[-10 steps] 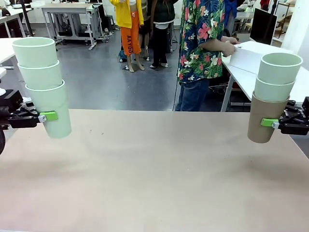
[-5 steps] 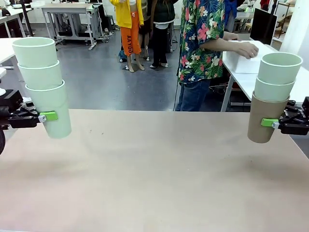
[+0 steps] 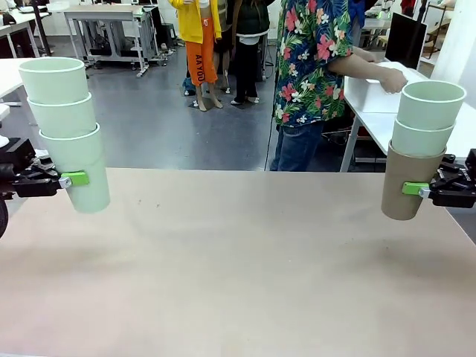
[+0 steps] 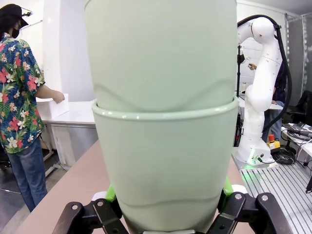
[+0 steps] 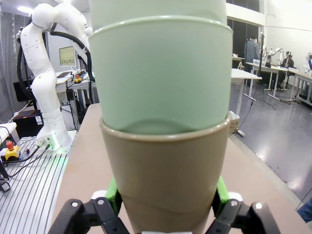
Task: Stack the cups and store them in the basket.
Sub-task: Place the stack of Reusable plastic cups into the Pantry Basket.
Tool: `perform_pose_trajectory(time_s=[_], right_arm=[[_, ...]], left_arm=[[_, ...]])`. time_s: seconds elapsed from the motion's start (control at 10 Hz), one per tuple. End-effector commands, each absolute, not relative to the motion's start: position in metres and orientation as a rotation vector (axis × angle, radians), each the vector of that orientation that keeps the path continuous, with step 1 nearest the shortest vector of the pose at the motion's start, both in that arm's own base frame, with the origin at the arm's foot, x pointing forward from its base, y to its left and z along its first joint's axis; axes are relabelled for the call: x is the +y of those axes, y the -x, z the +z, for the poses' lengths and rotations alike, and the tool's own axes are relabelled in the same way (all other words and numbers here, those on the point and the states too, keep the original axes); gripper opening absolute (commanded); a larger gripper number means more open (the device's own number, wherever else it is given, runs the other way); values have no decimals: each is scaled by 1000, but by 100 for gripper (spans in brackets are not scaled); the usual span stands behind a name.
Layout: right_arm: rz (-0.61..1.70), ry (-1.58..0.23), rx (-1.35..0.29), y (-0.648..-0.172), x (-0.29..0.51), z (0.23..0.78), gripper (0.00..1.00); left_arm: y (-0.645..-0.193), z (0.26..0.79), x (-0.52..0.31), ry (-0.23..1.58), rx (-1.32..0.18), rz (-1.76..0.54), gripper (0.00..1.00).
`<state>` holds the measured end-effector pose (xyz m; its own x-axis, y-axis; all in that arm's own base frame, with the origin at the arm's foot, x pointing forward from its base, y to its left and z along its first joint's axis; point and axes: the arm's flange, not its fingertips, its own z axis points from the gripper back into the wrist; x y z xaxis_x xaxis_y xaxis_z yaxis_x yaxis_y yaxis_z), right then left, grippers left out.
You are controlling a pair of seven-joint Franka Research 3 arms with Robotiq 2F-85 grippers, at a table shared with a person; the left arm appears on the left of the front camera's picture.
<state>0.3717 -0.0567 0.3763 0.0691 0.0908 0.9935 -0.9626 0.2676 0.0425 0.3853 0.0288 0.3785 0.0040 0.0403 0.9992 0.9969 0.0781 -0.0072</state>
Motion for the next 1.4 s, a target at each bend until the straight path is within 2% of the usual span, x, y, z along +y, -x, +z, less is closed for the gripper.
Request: perform_pose_trajectory(time_s=[0.0, 1.3], right_arm=[[1026, -967, -1226, -371, -56, 380, 87], [1026, -967, -1226, -371, -56, 380, 87]], left_arm=[[-383, 381, 31, 1192, -1283, -1146, 86], [-383, 381, 31, 1192, -1283, -1146, 86]])
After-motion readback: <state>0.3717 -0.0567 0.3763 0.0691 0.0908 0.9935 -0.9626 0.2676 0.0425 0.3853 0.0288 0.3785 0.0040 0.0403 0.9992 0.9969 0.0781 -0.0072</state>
